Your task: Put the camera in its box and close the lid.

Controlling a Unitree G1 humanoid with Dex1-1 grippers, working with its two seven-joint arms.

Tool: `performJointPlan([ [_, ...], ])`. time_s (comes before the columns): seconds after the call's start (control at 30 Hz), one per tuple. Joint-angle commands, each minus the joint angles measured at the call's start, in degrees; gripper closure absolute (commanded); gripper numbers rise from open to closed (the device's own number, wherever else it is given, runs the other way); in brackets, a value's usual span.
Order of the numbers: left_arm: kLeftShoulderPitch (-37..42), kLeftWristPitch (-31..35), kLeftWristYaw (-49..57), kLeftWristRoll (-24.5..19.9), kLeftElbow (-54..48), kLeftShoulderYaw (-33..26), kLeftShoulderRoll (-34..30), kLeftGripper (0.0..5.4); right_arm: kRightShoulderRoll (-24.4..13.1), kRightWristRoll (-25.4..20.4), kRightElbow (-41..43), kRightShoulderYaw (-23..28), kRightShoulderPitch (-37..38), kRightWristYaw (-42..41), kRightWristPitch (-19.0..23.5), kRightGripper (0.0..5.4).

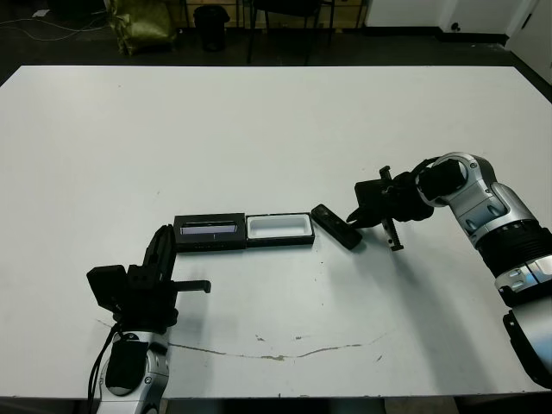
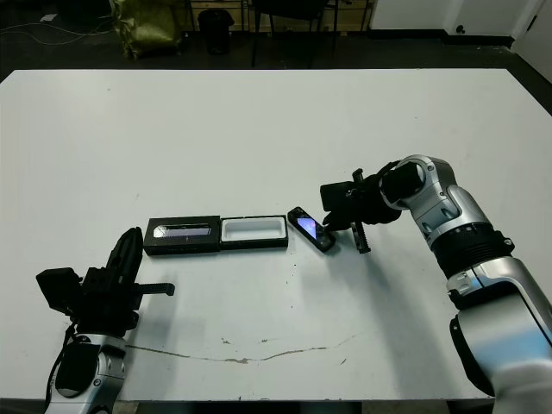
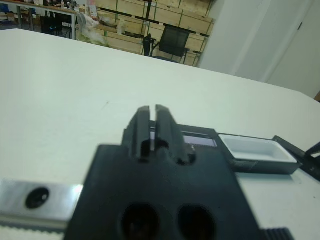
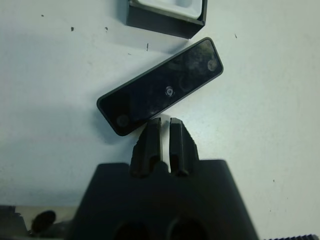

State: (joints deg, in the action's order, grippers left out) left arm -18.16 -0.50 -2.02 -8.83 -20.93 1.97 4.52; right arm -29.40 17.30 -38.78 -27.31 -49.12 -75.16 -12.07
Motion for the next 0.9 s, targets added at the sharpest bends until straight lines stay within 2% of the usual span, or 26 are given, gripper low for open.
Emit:
performJointPlan([
  [0.03, -0.5, 0.7, 0.3, 0.8, 0.4, 0.0, -0.5, 5.38, -0.2, 0.1, -1.1, -0.9, 1.8, -1.8, 1.6, 5.4],
  [0.17, -0.4, -0.2, -0.2, 0.1, 1.0, -0.1, -0.3, 5.38, -1.0, 0.6, -0.7, -0.8, 2.1, 0.3, -0.4, 5.4],
  [0.3, -0.5, -0.1, -0.3, 0.2, 1.1, 0.0, -0.3, 5.38, -2.2, 4.6, 1.5, 0.6, 3.9, 11.2, 2.7, 5.4],
  [0.47, -0.7, 0.5, 0.2, 0.1, 0.6, 0.1, 0.0, 5.38, -3.2, 6.8, 0.1, 3.4, 5.1, 23.9, 2.3, 5.4],
  [0.63, -0.8, 1.0, 0.0, -0.4, 0.2, 0.2, 0.0, 5.38, -4.0, 9.1, 1.8, 5.5, 5.9, 31.2, 7.3, 5.4],
  [0.7, -0.6, 0.8, 0.0, -0.2, 0.5, 0.2, -0.2, 5.38, -3.9, 7.7, 2.9, 7.8, 6.8, 33.3, 9.5, 5.4],
  [0.8, -0.6, 1.3, 0.3, -0.1, 0.2, 0.2, -0.1, 5.38, -4.0, 3.9, 4.4, 11.9, 8.1, 34.7, 10.5, 5.4],
  [0.9, -0.7, 0.8, 0.2, 0.3, 0.3, 0.3, -0.3, 5.38, -3.8, -2.5, 11.4, 17.7, 12.3, 35.1, 12.3, 5.4],
])
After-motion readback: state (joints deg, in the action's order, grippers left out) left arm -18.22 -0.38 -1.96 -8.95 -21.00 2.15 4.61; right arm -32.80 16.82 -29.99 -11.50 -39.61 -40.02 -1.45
